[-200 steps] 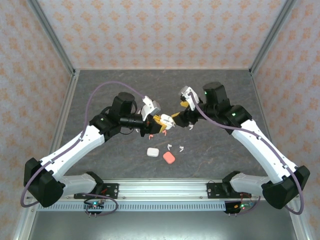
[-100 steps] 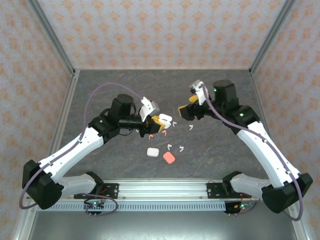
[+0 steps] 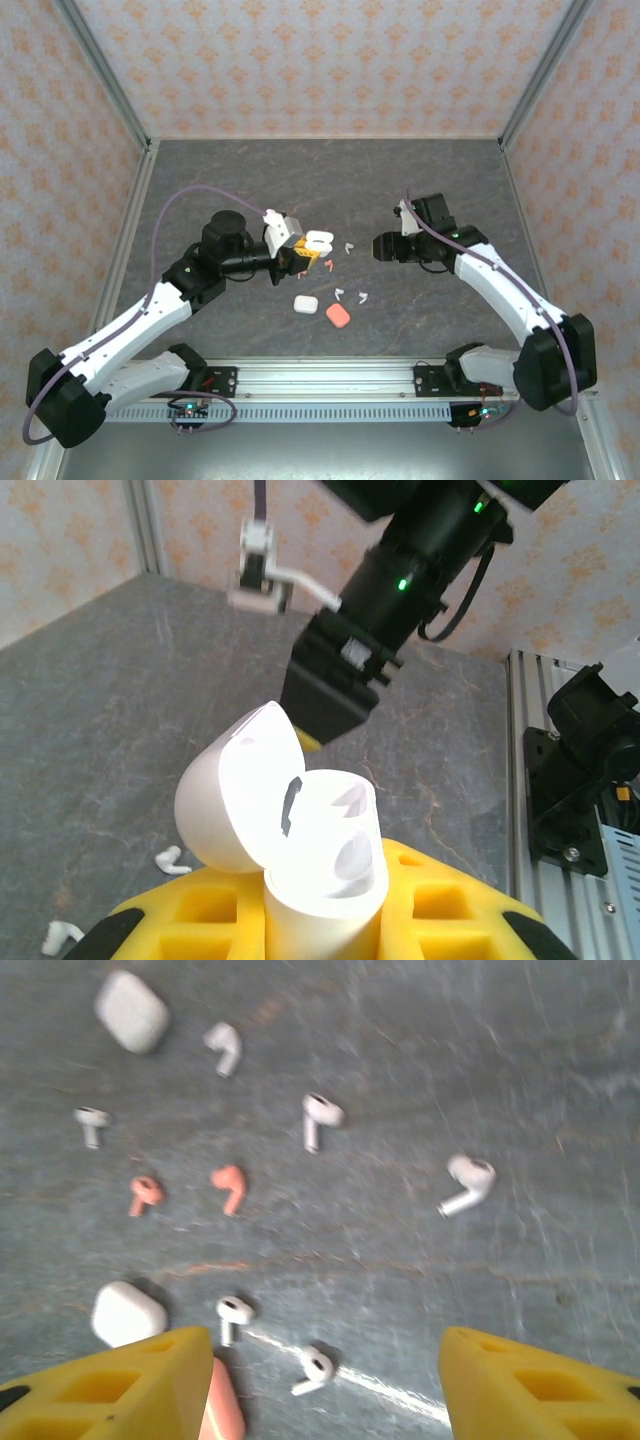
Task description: Insert wireless bluetooth earbuds into charging case
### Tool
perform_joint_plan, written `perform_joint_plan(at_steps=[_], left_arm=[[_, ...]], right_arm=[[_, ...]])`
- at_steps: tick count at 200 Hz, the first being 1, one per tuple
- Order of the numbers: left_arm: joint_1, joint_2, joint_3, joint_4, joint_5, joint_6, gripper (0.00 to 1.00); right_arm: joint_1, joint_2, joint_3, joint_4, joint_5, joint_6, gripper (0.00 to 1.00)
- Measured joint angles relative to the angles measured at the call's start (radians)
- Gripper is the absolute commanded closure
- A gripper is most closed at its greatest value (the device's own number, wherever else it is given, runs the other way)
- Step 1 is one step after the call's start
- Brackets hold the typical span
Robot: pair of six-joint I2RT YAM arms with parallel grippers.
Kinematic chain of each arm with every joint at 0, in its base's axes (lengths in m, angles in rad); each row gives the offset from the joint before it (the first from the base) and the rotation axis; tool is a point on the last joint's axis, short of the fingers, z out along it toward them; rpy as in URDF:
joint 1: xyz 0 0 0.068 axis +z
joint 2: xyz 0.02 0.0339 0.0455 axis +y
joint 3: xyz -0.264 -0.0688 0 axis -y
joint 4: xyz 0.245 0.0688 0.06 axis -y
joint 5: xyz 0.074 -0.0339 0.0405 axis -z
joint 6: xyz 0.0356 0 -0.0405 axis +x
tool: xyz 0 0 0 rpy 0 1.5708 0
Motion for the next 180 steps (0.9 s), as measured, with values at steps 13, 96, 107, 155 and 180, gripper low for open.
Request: perform_joint_plan(at_steps=[13,96,107,155,180], left_arm=[[0.000,-0.008,0.000,0.011,-0.001,0.011,1.00],[-0.017,-0.012,0.000,0.035,0.000,0.016,1.00],[-0.019,-0.012,0.000,0.035,0.000,0.016,1.00],[-0.019,-0.012,0.000,0.035,0.000,0.016,1.00],[-0.019,-0.012,0.000,0.035,0.000,0.016,1.00]], right_arm=[[0.000,0.029,-0.001,-0.006,0.031,0.018,0.42],[0.101,0.234,0.041,0.013,0.095,0.042,0.48],[0.136,0.240,0.040,0.037,0.071,0.050,0.48],[0.256,0.330,0.040,0.142,-0.017,0.074,0.51],[0.303,0.412,0.058,0.148,-0.039,0.073,0.53]])
